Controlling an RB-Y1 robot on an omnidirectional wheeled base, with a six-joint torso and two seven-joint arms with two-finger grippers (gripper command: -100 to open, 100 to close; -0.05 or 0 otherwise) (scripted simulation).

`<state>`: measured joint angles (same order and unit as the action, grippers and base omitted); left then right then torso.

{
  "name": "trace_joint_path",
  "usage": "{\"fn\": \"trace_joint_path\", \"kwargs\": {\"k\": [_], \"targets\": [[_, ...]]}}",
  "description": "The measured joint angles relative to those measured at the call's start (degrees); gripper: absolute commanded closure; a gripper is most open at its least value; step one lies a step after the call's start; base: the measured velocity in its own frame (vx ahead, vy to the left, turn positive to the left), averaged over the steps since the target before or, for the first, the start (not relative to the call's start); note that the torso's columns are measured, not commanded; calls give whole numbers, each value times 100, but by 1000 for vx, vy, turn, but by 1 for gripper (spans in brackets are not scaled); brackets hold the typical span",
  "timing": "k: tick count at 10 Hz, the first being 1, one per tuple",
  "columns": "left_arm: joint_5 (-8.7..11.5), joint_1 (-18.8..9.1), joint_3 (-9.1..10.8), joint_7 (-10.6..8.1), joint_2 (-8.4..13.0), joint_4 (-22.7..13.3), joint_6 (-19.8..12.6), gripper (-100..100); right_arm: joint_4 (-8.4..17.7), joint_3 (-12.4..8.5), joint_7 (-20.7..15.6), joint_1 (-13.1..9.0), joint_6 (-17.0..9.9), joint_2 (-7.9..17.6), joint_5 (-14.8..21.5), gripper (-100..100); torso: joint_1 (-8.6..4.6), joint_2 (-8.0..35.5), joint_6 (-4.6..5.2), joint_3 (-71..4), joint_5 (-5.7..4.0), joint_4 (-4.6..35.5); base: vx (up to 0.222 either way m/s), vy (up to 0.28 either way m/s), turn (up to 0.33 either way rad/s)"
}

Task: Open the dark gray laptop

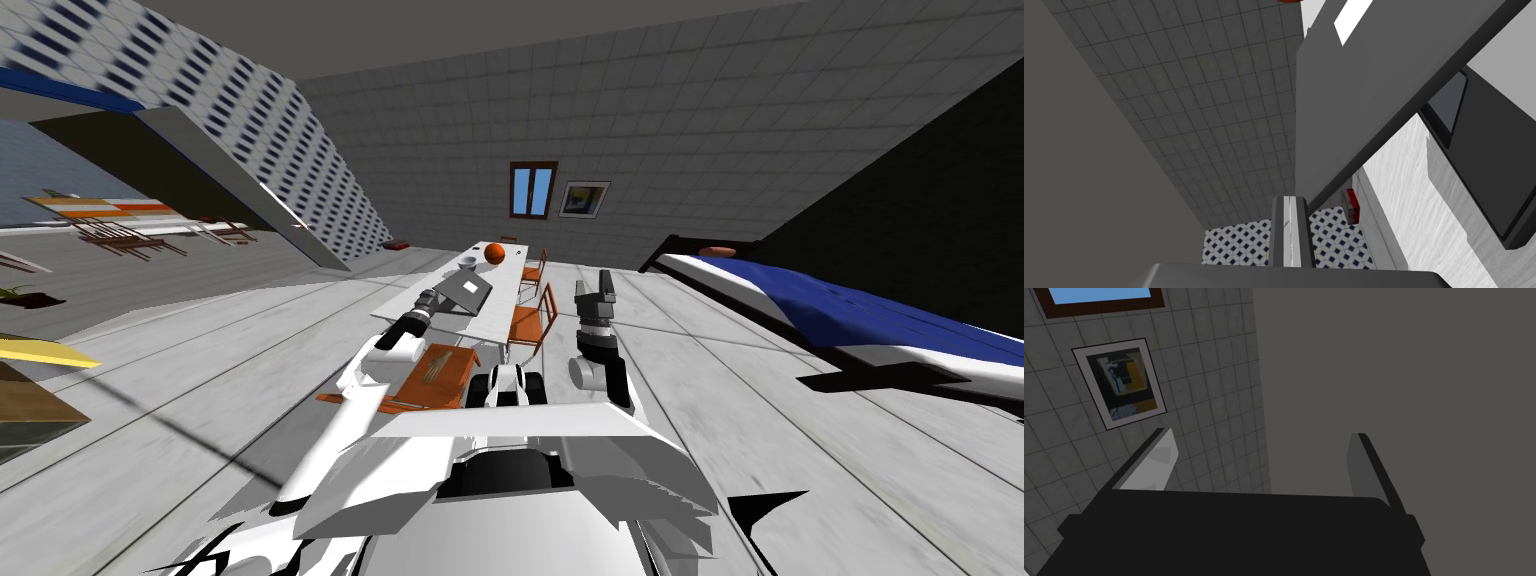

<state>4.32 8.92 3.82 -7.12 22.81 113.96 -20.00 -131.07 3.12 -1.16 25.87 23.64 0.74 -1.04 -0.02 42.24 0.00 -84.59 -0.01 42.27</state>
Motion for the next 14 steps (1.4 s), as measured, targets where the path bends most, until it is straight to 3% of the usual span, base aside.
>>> {"fn": "trace_joint_path", "kwargs": {"k": [3, 4, 13, 14], "targets": [[0, 0, 0, 0, 0, 0, 1, 100, 0, 0, 0, 0, 0, 0, 0, 0, 3, 7, 1, 5, 1, 2, -4, 2, -12], [0, 0, 0, 0, 0, 0, 1, -100, 0, 0, 0, 0, 0, 0, 0, 0, 2, 5, 0, 3, 1, 2, 22, -5, 27], [260, 298, 184, -237, 397, 1343, -1018, -100, 0, 0, 0, 0, 0, 0, 0, 0, 3, 6, 2, 3, 1, 1, 25, -3, 16], [263, 301, 186, -243, 401, 1362, -1046, 0, 0, 0, 0, 0, 0, 0, 0, 0, 3, 9, 1, 6, 1, 2, 0, 0, 0]]}}
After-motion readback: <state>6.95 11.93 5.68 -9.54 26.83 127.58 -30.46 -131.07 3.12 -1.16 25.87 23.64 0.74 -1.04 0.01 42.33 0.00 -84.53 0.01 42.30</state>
